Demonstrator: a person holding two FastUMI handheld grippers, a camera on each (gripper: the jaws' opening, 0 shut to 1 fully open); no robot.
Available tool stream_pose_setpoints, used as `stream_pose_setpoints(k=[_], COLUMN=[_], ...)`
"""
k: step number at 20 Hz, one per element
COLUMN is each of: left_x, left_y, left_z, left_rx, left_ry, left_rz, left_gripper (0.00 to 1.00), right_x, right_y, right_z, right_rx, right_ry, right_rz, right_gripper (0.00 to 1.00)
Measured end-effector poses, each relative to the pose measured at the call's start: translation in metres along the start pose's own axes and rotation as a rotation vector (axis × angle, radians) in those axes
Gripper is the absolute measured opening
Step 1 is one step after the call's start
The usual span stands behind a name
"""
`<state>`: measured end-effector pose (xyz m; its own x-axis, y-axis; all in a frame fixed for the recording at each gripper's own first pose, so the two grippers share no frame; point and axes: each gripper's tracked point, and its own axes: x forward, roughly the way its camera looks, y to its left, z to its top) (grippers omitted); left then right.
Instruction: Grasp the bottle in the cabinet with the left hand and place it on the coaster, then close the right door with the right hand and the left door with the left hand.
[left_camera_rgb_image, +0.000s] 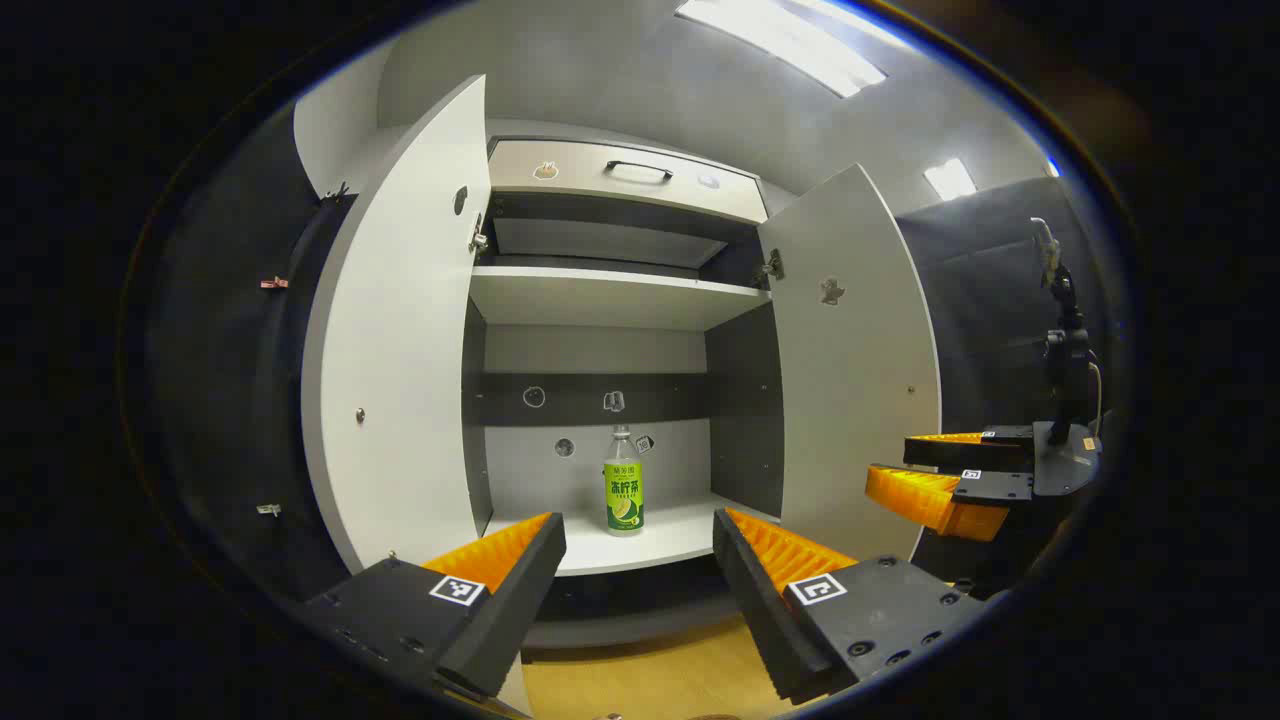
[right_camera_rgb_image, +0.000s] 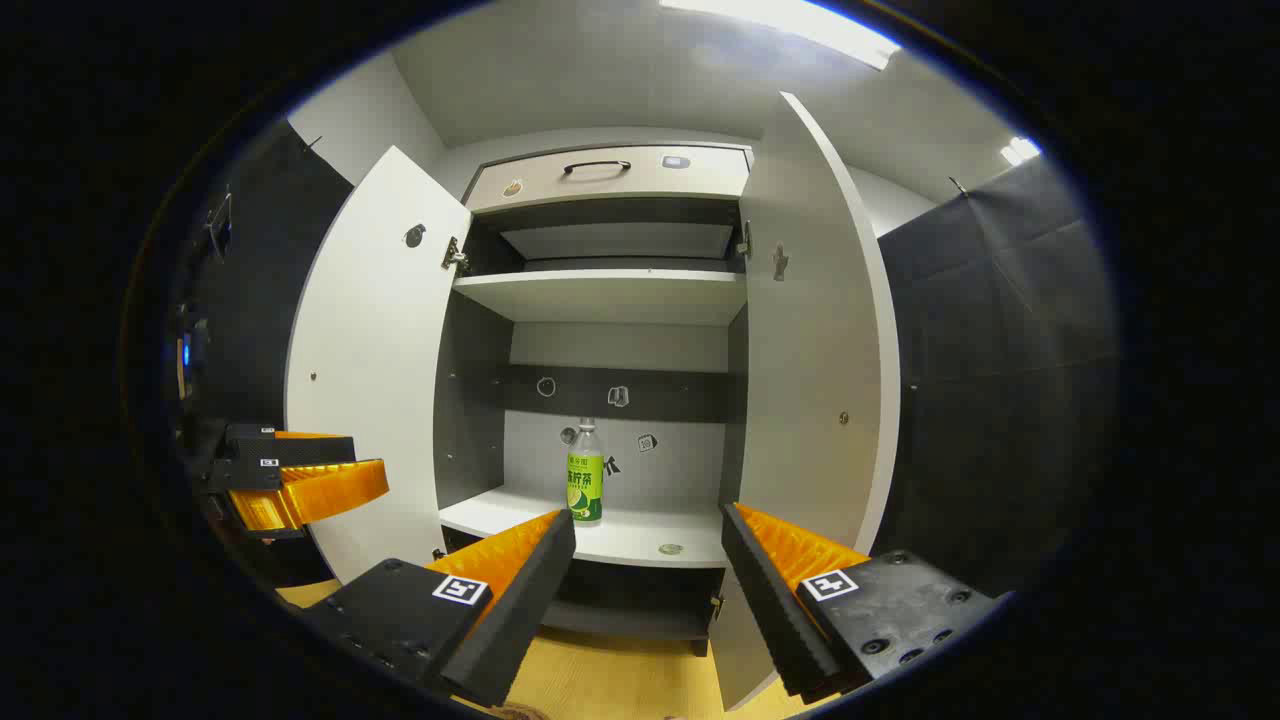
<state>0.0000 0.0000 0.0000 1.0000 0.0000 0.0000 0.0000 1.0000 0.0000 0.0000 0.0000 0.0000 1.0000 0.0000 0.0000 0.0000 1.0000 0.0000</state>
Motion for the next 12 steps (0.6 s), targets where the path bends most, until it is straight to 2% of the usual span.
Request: stream_pose_setpoints(k=[12], left_x=[-0.0041], left_y=[0.0074], left_z=[0.0013], left_rx=[0.007], left_ry=[-0.012], left_rz=[0.013], left_gripper=[0.94], right_x=[0.0004], right_y=[0.0068], right_z=[-0.0004], right_rx=[0.008], right_ry=[0.01], right_rz=[0.015], right_gripper=[0.98])
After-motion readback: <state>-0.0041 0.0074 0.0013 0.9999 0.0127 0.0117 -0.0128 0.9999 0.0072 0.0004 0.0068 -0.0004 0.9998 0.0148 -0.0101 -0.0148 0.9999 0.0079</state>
